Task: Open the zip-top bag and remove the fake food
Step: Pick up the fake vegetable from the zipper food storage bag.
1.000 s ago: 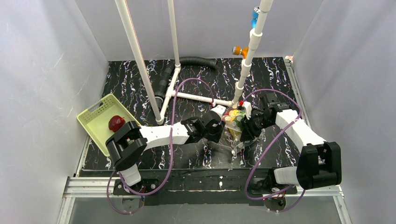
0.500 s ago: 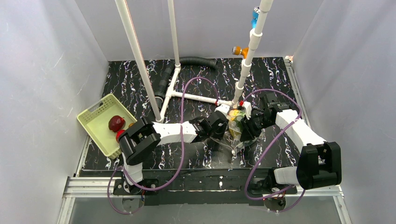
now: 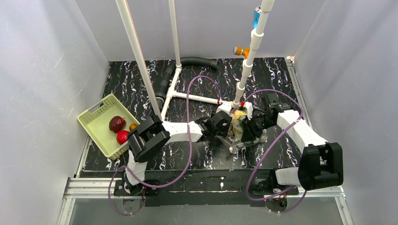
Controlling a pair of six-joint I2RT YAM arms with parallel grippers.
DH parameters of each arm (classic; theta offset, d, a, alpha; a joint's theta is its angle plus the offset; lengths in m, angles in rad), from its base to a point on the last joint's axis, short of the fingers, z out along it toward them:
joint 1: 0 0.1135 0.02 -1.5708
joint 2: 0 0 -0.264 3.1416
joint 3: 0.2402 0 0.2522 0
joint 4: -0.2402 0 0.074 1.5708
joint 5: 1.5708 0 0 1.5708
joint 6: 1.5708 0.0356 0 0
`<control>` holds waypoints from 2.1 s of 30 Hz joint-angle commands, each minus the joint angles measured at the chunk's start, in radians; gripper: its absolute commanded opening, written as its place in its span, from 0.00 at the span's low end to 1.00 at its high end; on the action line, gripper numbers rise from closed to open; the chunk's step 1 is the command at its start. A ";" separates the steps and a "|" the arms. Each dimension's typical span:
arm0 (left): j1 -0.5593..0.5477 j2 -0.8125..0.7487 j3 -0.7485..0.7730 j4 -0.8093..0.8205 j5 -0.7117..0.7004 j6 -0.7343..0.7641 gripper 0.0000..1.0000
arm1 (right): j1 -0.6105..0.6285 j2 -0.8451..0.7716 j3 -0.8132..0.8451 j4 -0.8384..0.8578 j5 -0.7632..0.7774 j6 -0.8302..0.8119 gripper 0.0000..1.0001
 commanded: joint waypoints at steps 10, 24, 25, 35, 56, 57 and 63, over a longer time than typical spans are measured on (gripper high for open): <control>0.007 -0.022 -0.071 0.219 -0.021 0.017 0.42 | 0.005 -0.004 0.035 -0.017 -0.018 -0.012 0.36; -0.012 -0.089 -0.161 0.386 0.031 0.097 0.45 | 0.006 -0.005 0.034 -0.018 -0.020 -0.012 0.36; -0.012 -0.085 -0.160 0.395 0.045 0.108 0.45 | 0.006 -0.005 0.034 -0.019 -0.020 -0.012 0.36; -0.012 -0.028 -0.082 0.339 0.046 0.148 0.45 | 0.006 -0.005 0.035 -0.020 -0.022 -0.013 0.36; -0.002 0.145 0.080 0.218 -0.024 0.117 0.35 | 0.015 -0.002 0.036 -0.025 -0.024 -0.016 0.36; 0.000 0.148 0.083 0.210 -0.027 0.116 0.34 | 0.016 -0.002 0.036 -0.024 -0.025 -0.016 0.36; 0.002 0.126 0.041 0.247 -0.015 0.121 0.02 | 0.017 -0.002 0.035 -0.025 -0.022 -0.017 0.36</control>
